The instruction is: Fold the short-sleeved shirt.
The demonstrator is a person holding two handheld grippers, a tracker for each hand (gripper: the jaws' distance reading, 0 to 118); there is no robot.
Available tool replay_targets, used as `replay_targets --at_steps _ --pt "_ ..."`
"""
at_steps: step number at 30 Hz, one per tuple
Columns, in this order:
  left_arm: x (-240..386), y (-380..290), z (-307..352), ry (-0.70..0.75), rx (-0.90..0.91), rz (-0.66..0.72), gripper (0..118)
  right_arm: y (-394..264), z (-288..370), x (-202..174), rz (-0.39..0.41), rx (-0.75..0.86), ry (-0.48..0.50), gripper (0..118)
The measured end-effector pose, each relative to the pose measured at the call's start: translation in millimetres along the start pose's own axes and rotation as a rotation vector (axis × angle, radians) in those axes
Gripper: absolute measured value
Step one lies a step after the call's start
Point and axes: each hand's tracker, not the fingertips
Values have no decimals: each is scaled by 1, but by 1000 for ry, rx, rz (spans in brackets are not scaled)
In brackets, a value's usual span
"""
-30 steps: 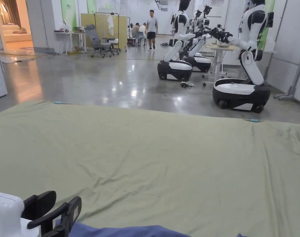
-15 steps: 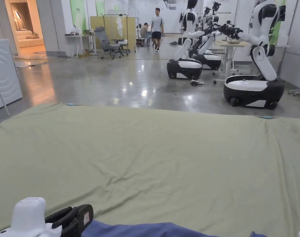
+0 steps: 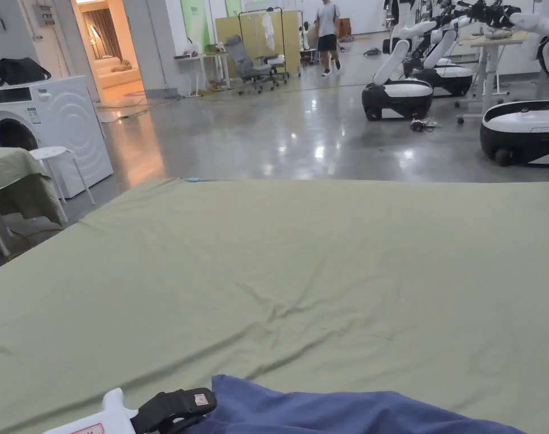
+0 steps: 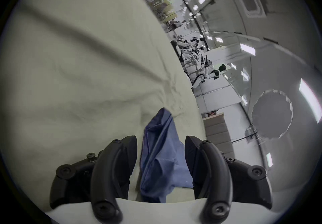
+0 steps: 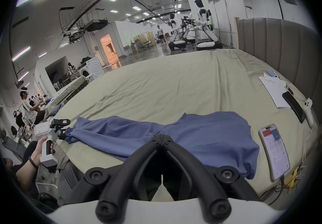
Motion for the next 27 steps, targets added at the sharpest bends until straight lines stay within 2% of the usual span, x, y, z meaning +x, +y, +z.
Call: replay_targets --at_steps 3,6,8,9,10,11,13,17,19,24,26,27 --pt "-6 -13 -23 -157 -28 71 57 -3 2 3 -18 -8 -3 0" --pt "2 -11 -43 -144 -35 45 57 -3 2 3 -31 -16 -9 0" --pt "7 -5 -51 -133 -96 44 51 -3 3 4 -31 -21 -16 0" --pt "11 -3 -54 -114 -101 33 41 -4 4 5 -32 -22 -20 0" --pt "15 -3 -55 -91 -99 0 16 -5 4 7 -35 -22 -21 0" --pt "18 -3 -55 -47 -99 -37 6 -6 5 9 -38 -21 -21 0" --pt "21 1 -52 -10 -88 -36 6 -7 5 12 -52 -26 -23 0" --pt "30 19 -18 -56 -33 -57 6 -6 6 15 -69 -32 -16 0" --pt "49 31 8 -55 1 -88 6 -3 9 3 -63 -32 -21 0" --pt "100 48 67 34 85 -296 6 -6 5 15 -87 -25 3 0" --pt "126 34 71 57 93 -363 6 -6 6 9 -95 -23 12 0" --pt "143 12 63 18 96 -392 6 -6 6 7 -99 -21 13 0"
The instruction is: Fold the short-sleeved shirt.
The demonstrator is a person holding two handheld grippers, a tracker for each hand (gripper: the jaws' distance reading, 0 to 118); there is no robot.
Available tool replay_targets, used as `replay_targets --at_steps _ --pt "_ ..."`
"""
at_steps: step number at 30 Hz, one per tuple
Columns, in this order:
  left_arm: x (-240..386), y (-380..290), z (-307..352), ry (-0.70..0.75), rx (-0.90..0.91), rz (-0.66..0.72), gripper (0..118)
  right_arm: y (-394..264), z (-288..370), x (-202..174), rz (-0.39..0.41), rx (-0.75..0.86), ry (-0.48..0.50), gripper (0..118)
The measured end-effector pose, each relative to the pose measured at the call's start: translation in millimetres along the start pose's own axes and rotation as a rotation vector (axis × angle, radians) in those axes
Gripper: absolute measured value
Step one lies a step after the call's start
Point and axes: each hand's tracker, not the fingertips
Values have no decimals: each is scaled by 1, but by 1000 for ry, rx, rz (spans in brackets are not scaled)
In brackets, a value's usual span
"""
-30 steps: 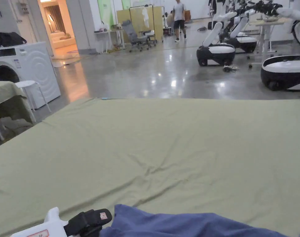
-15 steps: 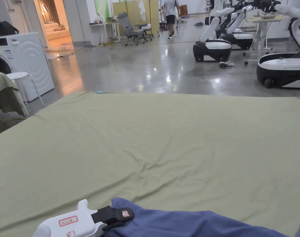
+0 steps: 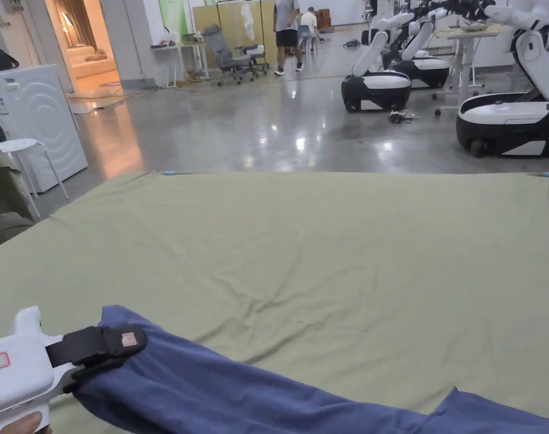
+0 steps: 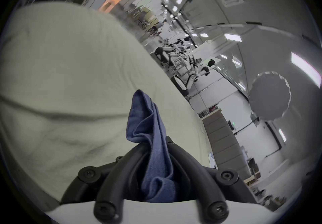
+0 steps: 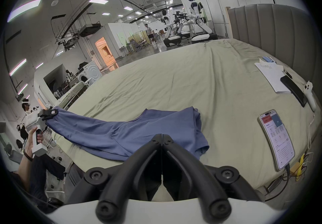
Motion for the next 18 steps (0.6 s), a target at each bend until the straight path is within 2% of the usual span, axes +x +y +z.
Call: replay_targets --at_steps 3,6,10,12,13,14,15,17,18 --pt "55 -48 -43 -69 -58 -44 6 0 0 -1 -5 4 10 0" --pt "82 -88 -102 -145 -147 -118 6 -1 8 -4 -2 7 22 0" --pt "99 -141 -175 -129 -299 -174 6 -8 24 0 2 14 -14 0" --pt "105 -167 -194 -95 -350 -126 6 -12 29 10 -6 10 -36 0" --pt "105 -171 -202 -101 -355 -147 7 -14 30 13 -8 7 -51 0" --pt "104 -173 -206 -106 -363 -152 11 -16 31 17 -11 5 -67 0" --pt "102 -170 -209 -101 -371 -150 22 -18 32 22 -19 5 -78 0" --pt "105 -169 -205 -111 -367 -111 52 -22 31 30 -49 1 -80 0" --pt "104 -161 -201 -172 -351 -66 52 -23 30 34 -71 -1 -77 0"
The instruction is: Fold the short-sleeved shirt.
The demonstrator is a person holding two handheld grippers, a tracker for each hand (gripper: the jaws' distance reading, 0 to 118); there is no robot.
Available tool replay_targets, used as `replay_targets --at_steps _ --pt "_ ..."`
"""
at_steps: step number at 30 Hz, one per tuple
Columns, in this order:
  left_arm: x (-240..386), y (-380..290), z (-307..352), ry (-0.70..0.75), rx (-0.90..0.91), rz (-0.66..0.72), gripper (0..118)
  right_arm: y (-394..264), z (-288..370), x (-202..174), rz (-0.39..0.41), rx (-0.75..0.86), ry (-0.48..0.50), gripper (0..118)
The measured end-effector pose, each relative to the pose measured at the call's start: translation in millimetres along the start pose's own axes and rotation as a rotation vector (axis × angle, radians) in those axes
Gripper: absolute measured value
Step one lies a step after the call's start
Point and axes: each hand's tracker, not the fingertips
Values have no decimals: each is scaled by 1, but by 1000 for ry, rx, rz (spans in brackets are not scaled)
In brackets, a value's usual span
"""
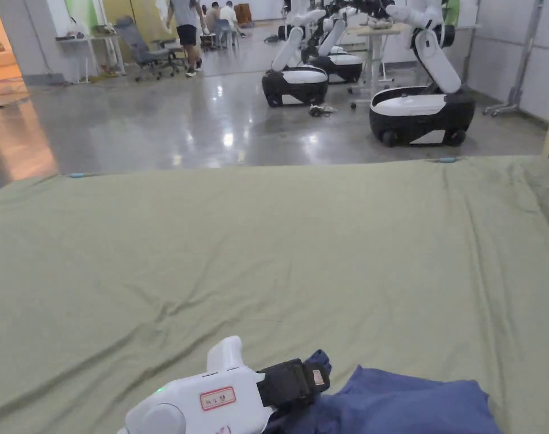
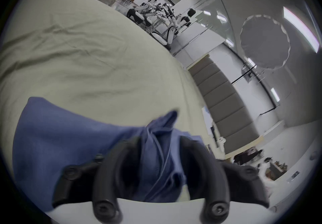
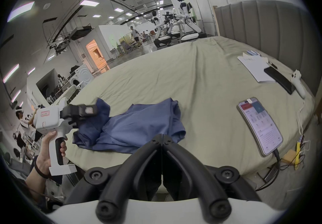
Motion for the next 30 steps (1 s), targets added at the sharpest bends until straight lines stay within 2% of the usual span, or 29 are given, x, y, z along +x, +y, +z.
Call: replay_targets --at_steps 2,3,5,7,8,9,14,15,16,18,20,21,22,23,25,28,30 --pt "6 7 19 -108 44 5 52 -2 -2 3 -17 2 11 0" --pt "6 10 28 -112 72 9 52 -3 -3 4 -18 3 14 0" --pt "2 15 37 -67 113 -49 50 -2 -3 0 -11 -1 17 0" --pt "1 10 25 32 58 -65 47 -1 -2 -2 3 -1 19 0" --pt "-3 6 15 36 21 -59 23 -1 -2 -2 4 0 22 0" --pt "-7 -1 2 8 -23 -50 5 -1 -1 -4 3 1 26 0" --pt "-11 -44 -74 47 -257 -63 5 -3 1 -4 -6 -1 27 0" --pt "-13 -49 -79 90 -243 -67 5 -3 1 -5 -6 -4 25 0" --pt "-13 -46 -72 49 -193 -61 5 -4 3 -5 -5 -6 24 0" --pt "-12 -35 -58 26 -204 -29 5 -5 4 -4 -2 -6 19 0" --pt "-11 -27 -32 -9 -140 -50 7 -6 1 -2 -10 -11 22 0" --pt "-15 -21 -9 -26 -82 -61 15 -5 0 -2 -15 -14 23 0" --pt "-19 -13 14 -67 -32 -44 34 -5 0 -2 -18 -12 24 0" --pt "-27 -6 34 -75 -5 -27 60 -5 -1 -3 -21 -10 27 0" --pt "-49 6 79 -91 65 53 60 -3 -5 -4 -25 -11 42 0" --pt "-84 15 122 50 139 116 59 -1 -9 -8 -13 -15 49 0" --pt "-102 16 121 140 88 155 60 0 -9 -11 -5 -16 51 0"
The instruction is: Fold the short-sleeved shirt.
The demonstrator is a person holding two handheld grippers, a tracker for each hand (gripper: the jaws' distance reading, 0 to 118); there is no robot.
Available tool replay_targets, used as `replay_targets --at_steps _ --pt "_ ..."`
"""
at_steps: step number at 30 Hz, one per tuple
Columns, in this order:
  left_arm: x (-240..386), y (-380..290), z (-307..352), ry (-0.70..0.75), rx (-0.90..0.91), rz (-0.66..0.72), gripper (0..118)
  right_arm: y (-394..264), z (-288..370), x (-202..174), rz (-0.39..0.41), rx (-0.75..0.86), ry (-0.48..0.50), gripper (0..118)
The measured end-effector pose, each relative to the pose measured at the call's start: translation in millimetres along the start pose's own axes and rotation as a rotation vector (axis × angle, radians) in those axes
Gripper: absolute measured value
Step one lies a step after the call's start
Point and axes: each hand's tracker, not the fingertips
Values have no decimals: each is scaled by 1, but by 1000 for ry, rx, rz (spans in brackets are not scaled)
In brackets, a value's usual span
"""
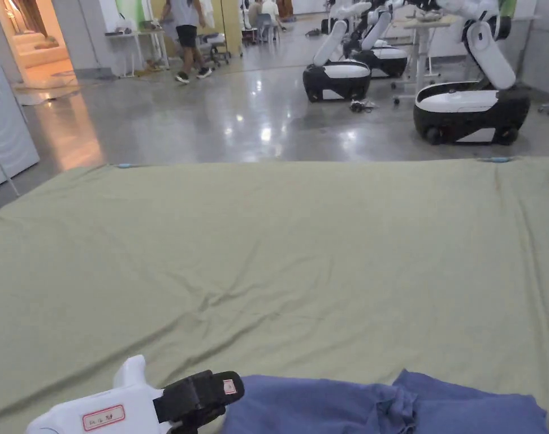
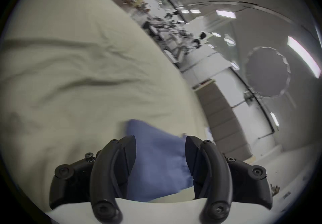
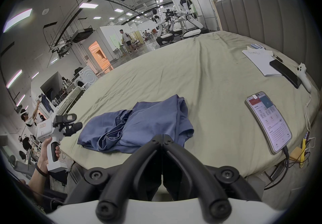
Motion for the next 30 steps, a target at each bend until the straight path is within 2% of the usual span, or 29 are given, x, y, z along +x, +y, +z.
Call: replay_targets --at_steps 4,6,7,9,12,13,15,19,21,23,25,30 --pt "-25 -20 -46 -125 -106 171 55 -1 4 -8 8 -6 2 0" --pt "-28 -31 -59 -205 -88 223 53 -2 7 -9 16 -10 -9 0" --pt "-25 -32 -61 -208 -68 231 47 -2 9 -8 23 -12 -15 0" --pt "-24 -33 -69 -200 -71 238 15 -3 13 -8 30 -9 -32 0" --pt "-26 -27 -55 -224 -38 275 13 -2 15 -5 14 -6 -36 0" --pt "-22 -25 -43 -206 12 244 13 -2 15 -5 7 -4 -35 0" --pt "-8 -12 -10 -152 80 78 13 -1 14 0 0 1 -29 0" --pt "37 20 57 -83 134 -97 13 4 9 3 2 14 -30 0" --pt "70 26 67 -29 131 -246 13 6 7 5 -12 22 -15 0" --pt "107 15 55 -1 111 -367 13 6 6 4 -28 30 -5 0" --pt "134 -1 25 -43 54 -415 13 6 7 4 -47 33 15 0" --pt "157 -46 -85 -99 -137 -389 14 2 19 2 -31 32 -2 0"
